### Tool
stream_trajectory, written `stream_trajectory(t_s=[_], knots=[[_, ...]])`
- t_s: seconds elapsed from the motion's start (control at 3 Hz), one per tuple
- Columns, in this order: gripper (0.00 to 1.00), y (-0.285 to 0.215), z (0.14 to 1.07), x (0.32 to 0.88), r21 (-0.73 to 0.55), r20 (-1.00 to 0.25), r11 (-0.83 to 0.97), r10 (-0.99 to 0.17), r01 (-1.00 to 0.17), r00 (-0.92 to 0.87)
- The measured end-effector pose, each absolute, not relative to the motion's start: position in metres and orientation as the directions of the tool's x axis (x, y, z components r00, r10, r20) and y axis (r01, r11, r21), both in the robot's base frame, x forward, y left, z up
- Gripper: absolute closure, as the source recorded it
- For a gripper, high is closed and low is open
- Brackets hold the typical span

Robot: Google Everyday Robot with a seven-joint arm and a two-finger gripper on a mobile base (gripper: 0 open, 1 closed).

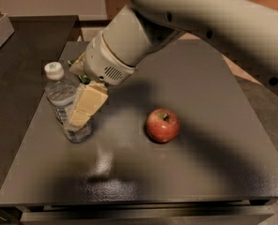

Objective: Pick blue plastic bottle

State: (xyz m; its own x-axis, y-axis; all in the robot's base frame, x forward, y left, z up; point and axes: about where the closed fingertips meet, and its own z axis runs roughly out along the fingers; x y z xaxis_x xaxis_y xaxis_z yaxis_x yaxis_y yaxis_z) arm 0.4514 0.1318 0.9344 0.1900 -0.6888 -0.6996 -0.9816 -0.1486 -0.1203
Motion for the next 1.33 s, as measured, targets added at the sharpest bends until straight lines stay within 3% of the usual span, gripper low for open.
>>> stream_trajectory(t_s=[1.0,1.33], knots=[[0.88,0.127,0.952,0.456,-0.098,-0.743,-0.152,-0.646,-0.984,0.173],[1.0,0.114,0.966,0.473,-0.091,-0.743,-0.116,-0.654,-0.989,0.144]])
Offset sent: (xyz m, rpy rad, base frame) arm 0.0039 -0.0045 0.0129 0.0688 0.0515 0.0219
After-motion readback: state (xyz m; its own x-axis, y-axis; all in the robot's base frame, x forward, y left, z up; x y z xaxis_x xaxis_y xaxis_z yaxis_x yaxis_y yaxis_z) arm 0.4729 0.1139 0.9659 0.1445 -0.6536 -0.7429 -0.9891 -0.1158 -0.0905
